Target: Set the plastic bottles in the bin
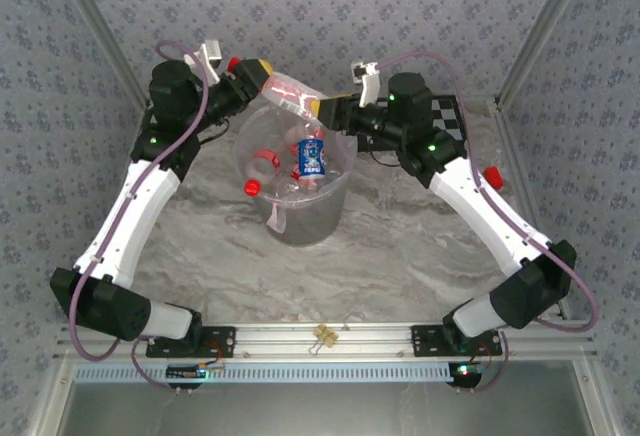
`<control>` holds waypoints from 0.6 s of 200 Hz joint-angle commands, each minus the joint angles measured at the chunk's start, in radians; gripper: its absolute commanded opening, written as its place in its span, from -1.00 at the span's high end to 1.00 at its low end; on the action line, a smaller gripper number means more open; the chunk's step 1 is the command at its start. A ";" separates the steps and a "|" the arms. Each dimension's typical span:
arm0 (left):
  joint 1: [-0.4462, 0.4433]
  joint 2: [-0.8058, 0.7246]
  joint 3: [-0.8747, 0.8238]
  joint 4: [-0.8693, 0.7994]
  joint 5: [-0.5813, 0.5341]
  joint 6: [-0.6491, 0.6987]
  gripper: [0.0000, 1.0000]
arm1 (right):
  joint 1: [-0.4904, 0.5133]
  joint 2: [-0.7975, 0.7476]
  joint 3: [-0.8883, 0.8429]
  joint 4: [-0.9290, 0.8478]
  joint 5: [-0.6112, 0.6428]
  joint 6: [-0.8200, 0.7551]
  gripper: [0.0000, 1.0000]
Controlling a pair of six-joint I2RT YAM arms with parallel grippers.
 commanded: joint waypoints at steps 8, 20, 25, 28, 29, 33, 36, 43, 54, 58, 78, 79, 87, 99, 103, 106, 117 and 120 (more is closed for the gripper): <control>-0.005 -0.032 0.003 0.031 0.010 0.007 0.19 | 0.016 0.029 0.028 0.039 -0.001 0.014 0.20; -0.005 -0.032 0.006 0.021 0.001 0.019 0.34 | 0.020 0.034 0.032 0.032 -0.006 0.014 0.19; -0.005 -0.032 0.008 0.015 -0.004 0.025 0.38 | 0.022 0.035 0.034 0.029 -0.009 0.013 0.18; -0.003 -0.030 0.009 0.011 -0.007 0.027 0.40 | 0.022 0.038 0.036 0.024 -0.012 0.011 0.16; -0.003 -0.030 0.009 0.010 -0.008 0.029 0.41 | 0.022 0.039 0.036 0.023 -0.012 0.010 0.16; -0.003 -0.029 0.013 0.004 -0.013 0.034 0.42 | 0.022 0.039 0.040 0.018 -0.015 0.008 0.13; -0.002 -0.030 0.015 0.001 -0.017 0.036 0.42 | 0.024 0.040 0.043 0.013 -0.018 0.005 0.10; 0.000 -0.028 0.019 -0.006 -0.023 0.043 0.44 | 0.023 0.042 0.049 -0.002 -0.023 0.000 0.00; 0.006 -0.024 0.029 -0.015 -0.031 0.055 0.47 | 0.022 0.041 0.055 -0.022 -0.025 -0.013 -0.25; 0.008 -0.023 0.034 -0.018 -0.033 0.059 0.49 | 0.022 0.039 0.056 -0.029 -0.024 -0.020 -0.35; 0.031 -0.019 0.077 -0.058 -0.042 0.090 0.53 | 0.007 0.012 0.058 -0.089 0.008 -0.063 -0.70; 0.032 -0.018 0.079 -0.062 -0.043 0.094 0.53 | 0.006 0.010 0.058 -0.093 0.011 -0.066 -0.71; 0.045 -0.018 0.105 -0.095 -0.053 0.124 0.53 | -0.004 -0.012 0.060 -0.130 0.036 -0.089 -0.75; 0.056 -0.022 0.163 -0.180 -0.091 0.207 0.53 | -0.021 -0.048 0.060 -0.203 0.081 -0.126 -0.78; 0.053 -0.022 0.188 -0.226 -0.117 0.255 0.53 | -0.026 -0.059 0.059 -0.224 0.098 -0.137 -0.78; 0.048 -0.024 0.209 -0.265 -0.153 0.293 0.53 | -0.030 -0.069 0.056 -0.239 0.106 -0.147 -0.78; 0.028 -0.029 0.267 -0.373 -0.270 0.417 0.53 | -0.048 -0.101 0.040 -0.280 0.138 -0.170 -0.79; 0.028 -0.031 0.274 -0.382 -0.288 0.435 0.54 | -0.054 -0.110 0.035 -0.287 0.143 -0.174 -0.79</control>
